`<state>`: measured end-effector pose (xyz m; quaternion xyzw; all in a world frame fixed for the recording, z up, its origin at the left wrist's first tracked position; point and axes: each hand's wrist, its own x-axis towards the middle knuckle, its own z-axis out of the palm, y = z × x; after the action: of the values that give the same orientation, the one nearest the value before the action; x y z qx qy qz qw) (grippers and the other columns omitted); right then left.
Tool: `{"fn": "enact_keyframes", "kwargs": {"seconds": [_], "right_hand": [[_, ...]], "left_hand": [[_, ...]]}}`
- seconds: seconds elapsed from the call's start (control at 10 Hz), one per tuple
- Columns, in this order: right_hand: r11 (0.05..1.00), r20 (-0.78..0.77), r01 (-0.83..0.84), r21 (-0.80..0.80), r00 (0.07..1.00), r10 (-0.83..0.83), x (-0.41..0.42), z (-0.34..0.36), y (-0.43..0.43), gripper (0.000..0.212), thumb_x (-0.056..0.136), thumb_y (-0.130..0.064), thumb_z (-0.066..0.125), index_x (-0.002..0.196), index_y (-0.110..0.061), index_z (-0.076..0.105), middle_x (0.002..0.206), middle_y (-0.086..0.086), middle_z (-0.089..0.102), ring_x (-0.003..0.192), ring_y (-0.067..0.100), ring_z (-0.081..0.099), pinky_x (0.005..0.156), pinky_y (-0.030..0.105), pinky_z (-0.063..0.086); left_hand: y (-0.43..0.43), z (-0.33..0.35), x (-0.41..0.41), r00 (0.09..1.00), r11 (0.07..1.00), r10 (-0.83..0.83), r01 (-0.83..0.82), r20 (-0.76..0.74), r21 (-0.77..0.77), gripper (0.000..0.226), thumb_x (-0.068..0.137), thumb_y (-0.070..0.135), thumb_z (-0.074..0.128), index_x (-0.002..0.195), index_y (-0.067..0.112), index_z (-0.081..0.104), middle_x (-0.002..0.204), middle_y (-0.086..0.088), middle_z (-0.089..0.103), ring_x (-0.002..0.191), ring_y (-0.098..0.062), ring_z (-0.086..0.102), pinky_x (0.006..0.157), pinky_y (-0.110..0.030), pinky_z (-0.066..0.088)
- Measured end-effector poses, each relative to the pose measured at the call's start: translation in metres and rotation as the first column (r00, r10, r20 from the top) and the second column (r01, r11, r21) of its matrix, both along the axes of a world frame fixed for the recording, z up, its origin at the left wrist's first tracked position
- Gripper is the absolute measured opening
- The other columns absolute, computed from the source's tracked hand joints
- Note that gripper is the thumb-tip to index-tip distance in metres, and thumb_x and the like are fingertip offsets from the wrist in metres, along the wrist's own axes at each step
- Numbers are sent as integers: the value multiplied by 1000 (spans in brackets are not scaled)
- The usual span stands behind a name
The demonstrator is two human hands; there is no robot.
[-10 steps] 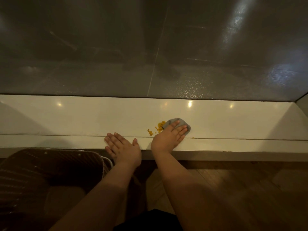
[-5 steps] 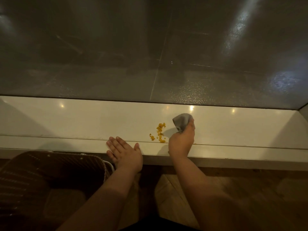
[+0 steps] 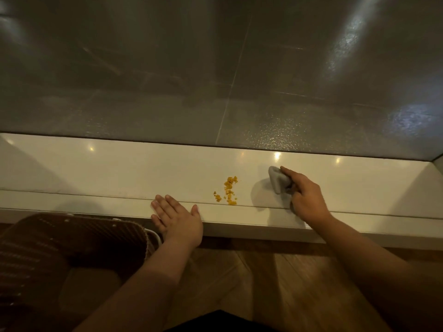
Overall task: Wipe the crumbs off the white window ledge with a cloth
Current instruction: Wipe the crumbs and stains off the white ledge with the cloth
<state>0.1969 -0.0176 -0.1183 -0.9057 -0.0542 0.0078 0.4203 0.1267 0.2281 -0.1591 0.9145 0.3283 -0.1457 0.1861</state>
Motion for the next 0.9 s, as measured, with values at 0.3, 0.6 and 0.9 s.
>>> {"fn": "enact_keyframes", "kwargs": {"seconds": [0.3, 0.6, 0.9], "right_hand": [[986, -117, 46, -159, 991, -65, -9, 2, -92, 57, 82, 18, 39, 126, -13, 57, 130, 10, 56, 111, 11, 44, 99, 24, 34], [944, -167, 320, 78, 938, -304, -24, -18, -113, 50, 69, 23, 33, 71, -12, 67, 110, 13, 65, 109, 19, 54, 103, 22, 30], [955, -55, 298, 10, 953, -297, -35, -29, -62, 32, 75, 12, 51, 76, -11, 74, 86, 3, 64, 95, 24, 58, 91, 33, 44]], "left_hand": [[-1, 0, 0, 1000, 1000, -2, 2, -10, 25, 75, 99, 45, 18, 145, -1, -19, 154, -19, -25, 144, -32, -22, 117, -43, -12], [0, -1, 0, 1000, 1000, -8, 9, -22, 29, 75, 99, 45, 18, 146, -1, -17, 155, -19, -24, 144, -32, -21, 117, -44, -11], [-1, -2, 1, 1000, 1000, 7, -7, -8, 16, 74, 99, 44, 20, 146, -1, -16, 155, -19, -23, 145, -32, -21, 117, -44, -10]]}}
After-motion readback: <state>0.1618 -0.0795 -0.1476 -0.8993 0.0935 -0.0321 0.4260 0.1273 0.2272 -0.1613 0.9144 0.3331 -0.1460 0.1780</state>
